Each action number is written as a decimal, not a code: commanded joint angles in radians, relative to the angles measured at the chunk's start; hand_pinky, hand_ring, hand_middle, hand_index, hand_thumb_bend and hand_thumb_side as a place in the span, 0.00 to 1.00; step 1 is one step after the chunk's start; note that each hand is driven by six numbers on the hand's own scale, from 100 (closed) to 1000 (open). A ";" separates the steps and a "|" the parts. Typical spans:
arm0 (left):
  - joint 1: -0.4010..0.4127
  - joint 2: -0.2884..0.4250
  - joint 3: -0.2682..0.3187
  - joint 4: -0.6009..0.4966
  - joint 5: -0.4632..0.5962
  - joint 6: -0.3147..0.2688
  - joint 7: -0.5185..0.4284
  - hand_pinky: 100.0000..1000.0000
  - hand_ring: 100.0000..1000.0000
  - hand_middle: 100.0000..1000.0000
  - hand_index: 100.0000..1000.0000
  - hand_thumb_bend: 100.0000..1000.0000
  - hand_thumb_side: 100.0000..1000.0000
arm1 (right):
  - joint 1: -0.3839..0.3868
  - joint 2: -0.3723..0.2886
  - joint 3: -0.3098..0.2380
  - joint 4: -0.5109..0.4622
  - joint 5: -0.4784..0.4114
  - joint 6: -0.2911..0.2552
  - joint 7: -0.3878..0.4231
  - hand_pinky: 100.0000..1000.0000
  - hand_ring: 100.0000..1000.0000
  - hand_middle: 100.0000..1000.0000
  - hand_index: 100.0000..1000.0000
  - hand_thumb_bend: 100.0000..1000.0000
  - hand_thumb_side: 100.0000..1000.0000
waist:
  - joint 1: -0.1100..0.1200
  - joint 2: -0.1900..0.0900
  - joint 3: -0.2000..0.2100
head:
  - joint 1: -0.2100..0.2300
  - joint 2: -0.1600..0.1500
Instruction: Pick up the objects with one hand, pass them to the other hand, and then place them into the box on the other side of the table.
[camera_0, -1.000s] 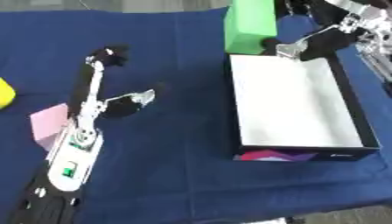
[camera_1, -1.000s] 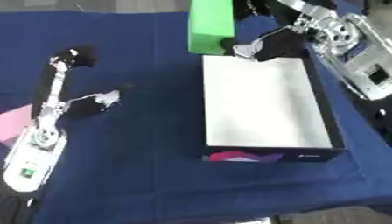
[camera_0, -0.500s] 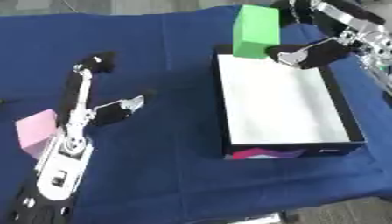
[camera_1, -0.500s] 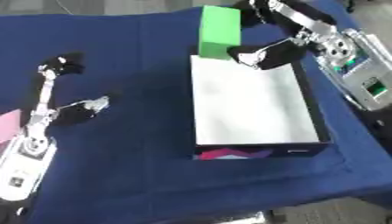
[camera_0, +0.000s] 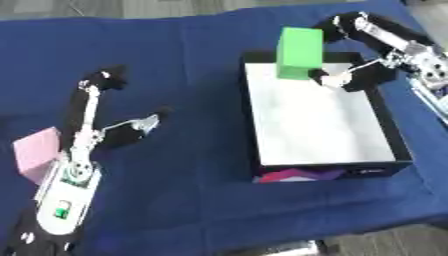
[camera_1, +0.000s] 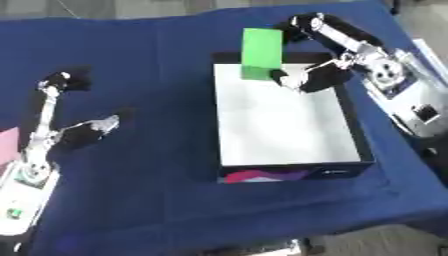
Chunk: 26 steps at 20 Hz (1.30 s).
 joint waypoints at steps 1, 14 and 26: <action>-0.008 0.015 0.000 -0.009 -0.002 -0.005 -0.004 0.78 0.63 0.58 0.79 0.72 0.36 | -0.004 -0.038 -0.022 0.039 0.056 -0.005 -0.009 0.80 0.76 0.40 0.61 0.31 0.00 | 0.013 -0.044 -0.001 | -0.006 -0.011; -0.006 0.013 -0.001 -0.010 -0.002 -0.011 -0.008 0.78 0.63 0.58 0.79 0.72 0.36 | -0.018 -0.033 -0.016 0.177 0.234 -0.092 0.034 0.83 0.84 0.69 0.82 0.37 0.06 | 0.014 -0.043 0.007 | 0.000 -0.011; -0.005 0.015 0.001 -0.017 0.005 -0.007 -0.006 0.78 0.63 0.58 0.80 0.72 0.36 | -0.015 -0.028 -0.031 0.175 0.235 -0.096 0.010 0.88 0.96 0.84 0.97 0.42 0.17 | 0.011 -0.045 0.013 | 0.000 0.000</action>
